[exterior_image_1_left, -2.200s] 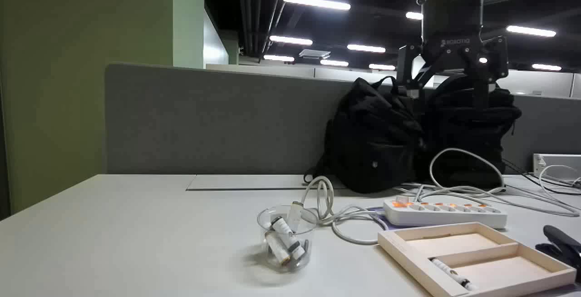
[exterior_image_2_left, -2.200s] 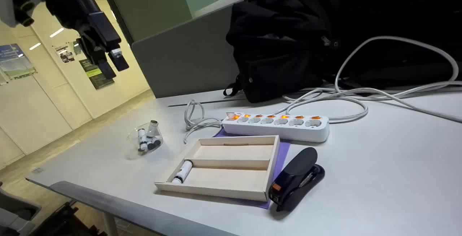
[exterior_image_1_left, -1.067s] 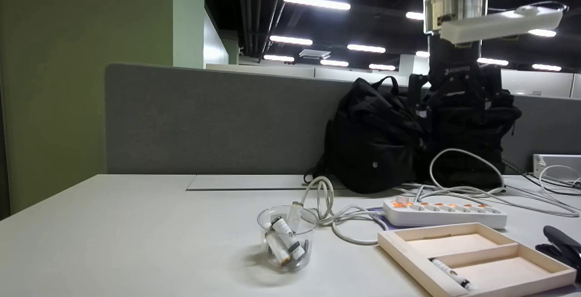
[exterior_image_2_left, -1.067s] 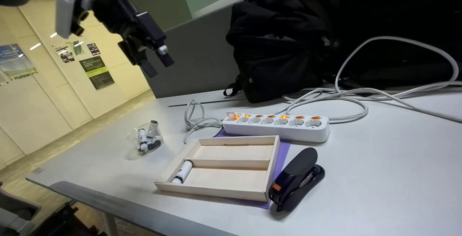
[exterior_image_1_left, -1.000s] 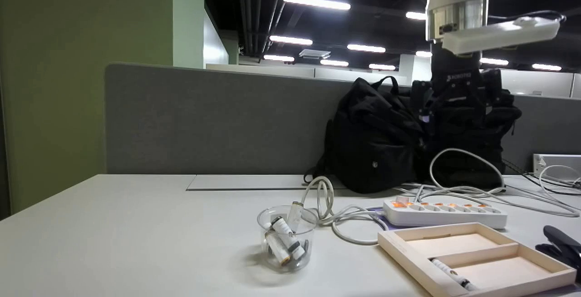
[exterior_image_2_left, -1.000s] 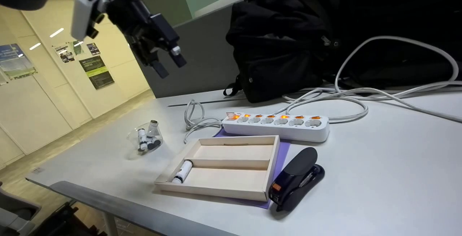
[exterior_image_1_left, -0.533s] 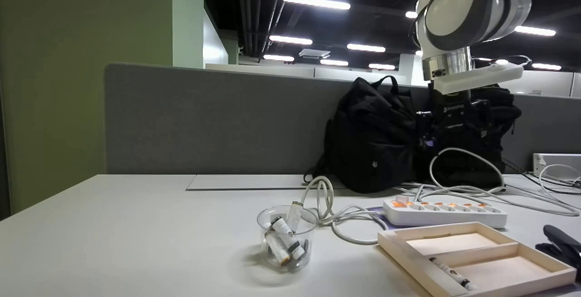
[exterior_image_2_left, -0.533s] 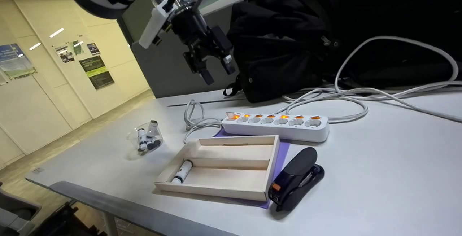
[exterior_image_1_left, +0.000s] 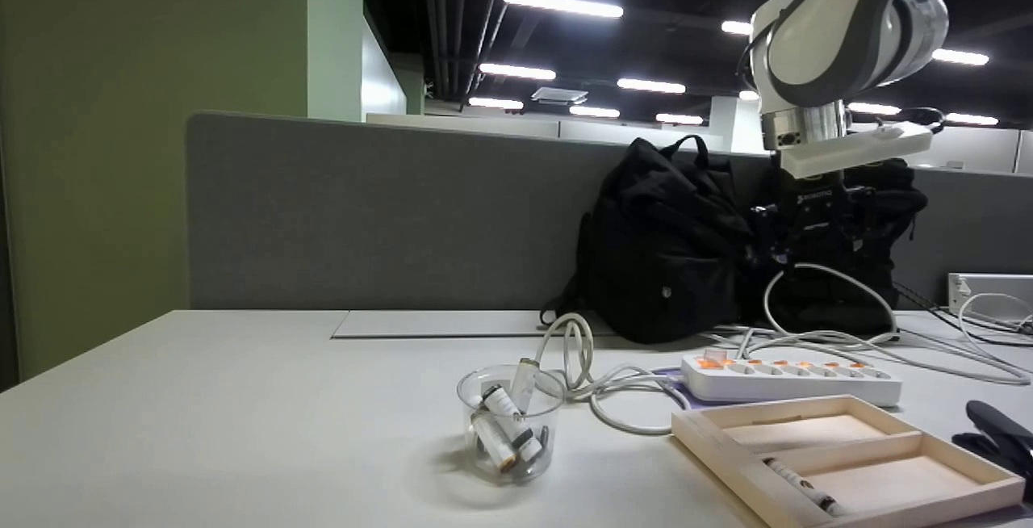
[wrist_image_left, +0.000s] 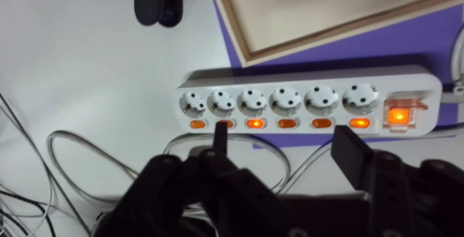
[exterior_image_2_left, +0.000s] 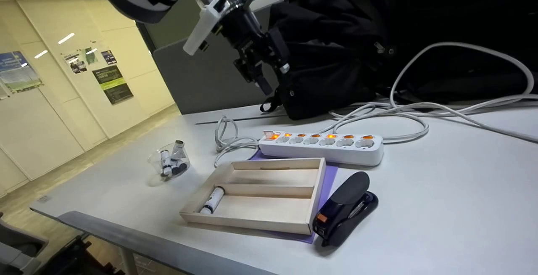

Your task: Turn on the third switch from the left

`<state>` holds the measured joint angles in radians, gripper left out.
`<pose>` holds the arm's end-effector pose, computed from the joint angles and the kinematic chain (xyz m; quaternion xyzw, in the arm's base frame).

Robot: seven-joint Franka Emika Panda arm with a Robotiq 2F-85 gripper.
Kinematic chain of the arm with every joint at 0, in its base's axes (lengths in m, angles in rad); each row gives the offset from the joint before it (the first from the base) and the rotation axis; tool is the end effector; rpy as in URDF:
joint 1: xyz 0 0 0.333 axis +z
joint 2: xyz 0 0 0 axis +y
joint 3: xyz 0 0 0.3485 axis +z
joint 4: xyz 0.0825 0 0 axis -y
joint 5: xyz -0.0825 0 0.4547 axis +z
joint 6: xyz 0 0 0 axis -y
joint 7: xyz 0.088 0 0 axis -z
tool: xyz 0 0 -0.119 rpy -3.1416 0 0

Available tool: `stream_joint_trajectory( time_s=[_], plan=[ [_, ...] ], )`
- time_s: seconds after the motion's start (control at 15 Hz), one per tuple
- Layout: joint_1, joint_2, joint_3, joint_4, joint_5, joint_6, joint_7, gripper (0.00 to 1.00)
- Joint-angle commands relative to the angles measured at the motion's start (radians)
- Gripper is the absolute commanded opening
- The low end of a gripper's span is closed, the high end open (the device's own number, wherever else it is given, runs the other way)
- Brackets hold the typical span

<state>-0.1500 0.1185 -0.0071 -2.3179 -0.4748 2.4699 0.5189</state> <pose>0.5656 -0.0920 0.2609 0.9770 -0.1509 0.0429 0.1445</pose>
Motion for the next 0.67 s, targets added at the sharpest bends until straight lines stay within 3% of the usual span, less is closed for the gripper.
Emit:
stream_joint_trajectory(
  time_s=[0.0, 0.2, 0.4, 0.6],
  plan=[
    [0.027, 0.116, -0.109, 0.090, -0.070, 0.120, 0.047, 0.45],
    [0.038, 0.221, -0.148, 0.147, 0.022, 0.205, -0.037, 0.25],
    [0.021, 0.317, -0.101, 0.216, 0.233, 0.220, -0.215, 0.03],
    [0.028, 0.387, -0.066, 0.295, 0.374, 0.168, -0.325, 0.00]
  ],
)
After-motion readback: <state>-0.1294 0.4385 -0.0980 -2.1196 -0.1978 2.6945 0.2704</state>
